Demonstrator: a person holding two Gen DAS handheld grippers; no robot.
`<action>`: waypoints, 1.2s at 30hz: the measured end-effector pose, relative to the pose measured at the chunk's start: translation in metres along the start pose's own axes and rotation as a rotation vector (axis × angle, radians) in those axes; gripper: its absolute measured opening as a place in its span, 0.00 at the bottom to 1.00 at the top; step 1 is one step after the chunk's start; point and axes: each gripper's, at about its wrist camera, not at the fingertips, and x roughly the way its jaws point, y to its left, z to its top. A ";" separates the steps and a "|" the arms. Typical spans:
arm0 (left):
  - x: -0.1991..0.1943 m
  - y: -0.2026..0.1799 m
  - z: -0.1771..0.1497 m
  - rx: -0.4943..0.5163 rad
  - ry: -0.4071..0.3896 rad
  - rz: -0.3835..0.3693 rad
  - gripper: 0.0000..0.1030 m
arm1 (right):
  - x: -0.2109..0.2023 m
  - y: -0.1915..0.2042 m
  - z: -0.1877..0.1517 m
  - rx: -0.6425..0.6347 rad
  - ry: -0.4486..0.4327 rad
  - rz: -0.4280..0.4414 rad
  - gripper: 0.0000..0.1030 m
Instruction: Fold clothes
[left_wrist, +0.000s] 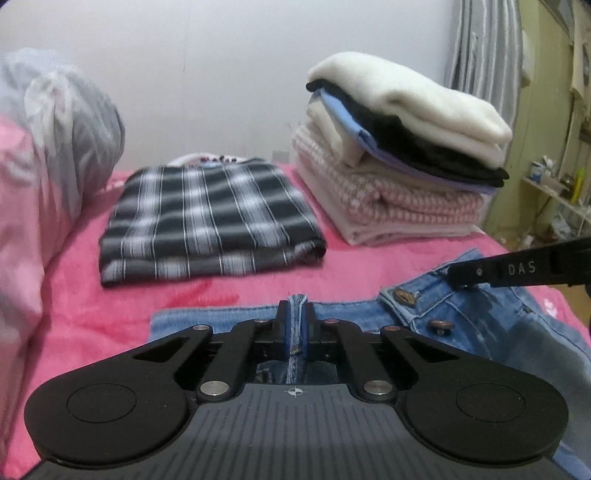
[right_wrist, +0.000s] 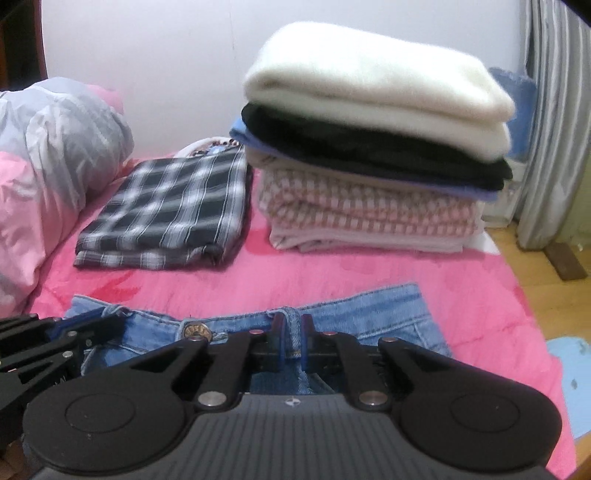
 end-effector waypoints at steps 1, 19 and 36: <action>0.002 -0.001 0.002 0.008 -0.003 0.006 0.04 | 0.001 0.000 0.003 -0.002 -0.002 -0.005 0.07; 0.033 -0.030 -0.022 0.268 0.022 0.173 0.18 | 0.049 -0.010 0.002 0.108 0.113 0.006 0.24; -0.107 0.081 -0.035 -0.272 0.217 -0.026 0.58 | -0.120 -0.193 -0.052 0.553 0.082 0.056 0.45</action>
